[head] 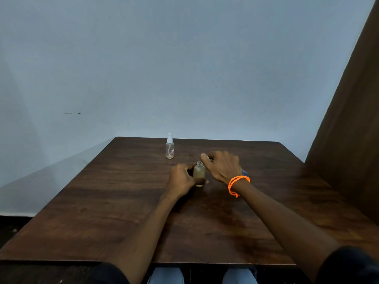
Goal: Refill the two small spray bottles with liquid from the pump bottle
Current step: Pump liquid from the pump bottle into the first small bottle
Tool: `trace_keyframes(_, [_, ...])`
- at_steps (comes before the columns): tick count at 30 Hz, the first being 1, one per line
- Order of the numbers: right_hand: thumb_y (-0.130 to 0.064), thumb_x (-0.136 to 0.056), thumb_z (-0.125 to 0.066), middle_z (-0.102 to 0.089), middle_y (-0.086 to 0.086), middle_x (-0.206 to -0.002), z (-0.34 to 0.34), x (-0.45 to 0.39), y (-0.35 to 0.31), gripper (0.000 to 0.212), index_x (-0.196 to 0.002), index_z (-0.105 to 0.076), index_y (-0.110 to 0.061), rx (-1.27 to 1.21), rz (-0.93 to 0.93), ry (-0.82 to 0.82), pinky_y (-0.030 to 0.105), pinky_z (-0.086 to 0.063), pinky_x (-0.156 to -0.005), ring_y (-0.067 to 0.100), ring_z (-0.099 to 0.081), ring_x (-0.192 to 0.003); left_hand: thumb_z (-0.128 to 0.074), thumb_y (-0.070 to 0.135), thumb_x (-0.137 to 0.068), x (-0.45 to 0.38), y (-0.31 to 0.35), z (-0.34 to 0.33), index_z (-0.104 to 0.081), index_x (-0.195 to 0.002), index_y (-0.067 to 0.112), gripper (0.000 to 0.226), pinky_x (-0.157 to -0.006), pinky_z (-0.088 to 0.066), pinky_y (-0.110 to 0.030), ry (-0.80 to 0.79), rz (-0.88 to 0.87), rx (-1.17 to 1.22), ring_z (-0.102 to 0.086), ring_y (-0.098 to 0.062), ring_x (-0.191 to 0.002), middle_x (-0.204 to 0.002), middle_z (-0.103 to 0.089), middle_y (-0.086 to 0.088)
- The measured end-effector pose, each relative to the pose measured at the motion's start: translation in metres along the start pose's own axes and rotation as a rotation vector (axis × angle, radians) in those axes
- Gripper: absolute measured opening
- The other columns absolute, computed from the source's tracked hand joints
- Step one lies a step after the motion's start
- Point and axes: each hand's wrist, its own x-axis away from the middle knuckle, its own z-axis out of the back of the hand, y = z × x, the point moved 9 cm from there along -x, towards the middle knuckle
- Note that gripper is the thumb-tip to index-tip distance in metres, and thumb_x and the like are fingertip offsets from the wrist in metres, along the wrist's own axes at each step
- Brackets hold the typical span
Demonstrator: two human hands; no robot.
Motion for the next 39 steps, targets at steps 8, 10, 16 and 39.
trace_keyframes(8, [-0.055,-0.097,-0.035,-0.057,0.003,-0.068,-0.003,0.001,-0.001,0.051,-0.060,-0.045,-0.022,0.018,-0.032,-0.037,0.035,-0.036,-0.065,0.032,-0.054,-0.070,-0.103,0.038,-0.059,-0.002,-0.005,-0.003,-0.084,-0.116,0.024,0.062,-0.065,-0.050,-0.016,-0.017,0.000,0.009,-0.071,0.008,-0.074,-0.089,-0.082,0.013])
trace_keyframes(10, [-0.057,-0.097,-0.033,-0.062,0.004,-0.071,-0.005,-0.001,-0.001,0.052,-0.063,-0.052,-0.023,0.008,-0.033,-0.066,0.035,-0.037,-0.065,0.033,-0.060,-0.073,-0.103,0.039,-0.060,-0.002,-0.004,-0.001,-0.084,-0.115,0.024,0.060,-0.062,-0.047,-0.013,-0.008,-0.005,-0.001,-0.069,0.008,-0.071,-0.085,-0.081,0.013])
trace_keyframes(16, [-0.052,-0.096,-0.038,-0.051,0.003,-0.057,0.002,0.001,-0.001,0.052,-0.060,-0.055,-0.017,-0.036,-0.029,-0.043,0.035,-0.035,-0.061,0.034,-0.056,-0.069,-0.104,0.036,-0.060,-0.001,-0.002,-0.002,-0.084,-0.112,0.025,0.056,-0.061,-0.046,-0.014,-0.012,-0.004,-0.014,-0.067,0.010,-0.068,-0.079,-0.078,0.016])
trace_keyframes(39, [-0.048,-0.100,-0.034,-0.054,0.002,-0.064,0.002,0.001,-0.004,0.052,-0.059,-0.049,-0.019,-0.024,-0.016,-0.074,0.035,-0.033,-0.062,0.034,-0.056,-0.072,-0.103,0.038,-0.061,-0.002,-0.004,-0.003,-0.082,-0.121,0.024,0.065,-0.062,-0.047,-0.009,-0.013,0.009,-0.033,-0.069,0.010,-0.074,-0.091,-0.082,0.013])
